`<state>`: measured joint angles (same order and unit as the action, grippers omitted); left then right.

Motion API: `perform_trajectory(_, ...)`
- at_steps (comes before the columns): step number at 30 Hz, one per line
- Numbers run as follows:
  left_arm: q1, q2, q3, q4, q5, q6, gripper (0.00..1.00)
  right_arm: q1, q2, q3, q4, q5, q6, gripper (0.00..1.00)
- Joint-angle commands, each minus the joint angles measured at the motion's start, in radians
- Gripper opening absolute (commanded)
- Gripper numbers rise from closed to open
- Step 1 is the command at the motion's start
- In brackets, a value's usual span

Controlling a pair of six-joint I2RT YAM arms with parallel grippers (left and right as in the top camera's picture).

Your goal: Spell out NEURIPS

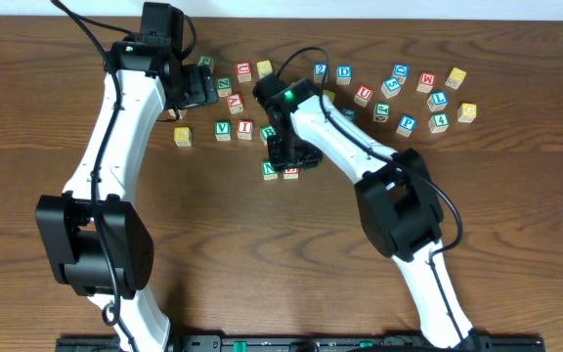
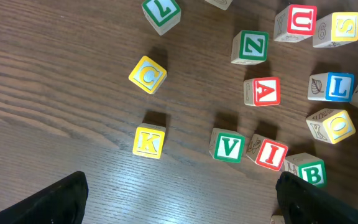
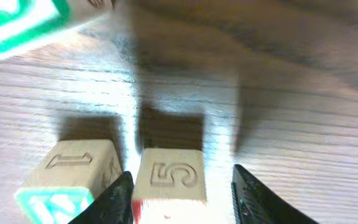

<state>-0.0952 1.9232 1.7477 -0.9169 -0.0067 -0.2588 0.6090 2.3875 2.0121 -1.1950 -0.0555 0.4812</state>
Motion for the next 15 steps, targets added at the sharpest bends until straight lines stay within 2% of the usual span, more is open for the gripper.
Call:
perform_trajectory(1, 0.0, 0.007, 0.024, -0.002, -0.016, -0.005, 0.95, -0.028, -0.113, 0.017, 0.002, -0.007, -0.024, 0.49)
perform_trajectory(11, -0.001, 0.007, 0.024, 0.009, -0.016, 0.0, 0.95, -0.076, -0.247, 0.017, 0.013, -0.008, -0.058, 0.57)
perform_trajectory(15, -0.002, 0.007, 0.044, 0.03, 0.0, 0.054, 0.95, -0.115, -0.282, 0.017, 0.014, -0.007, -0.08, 0.59)
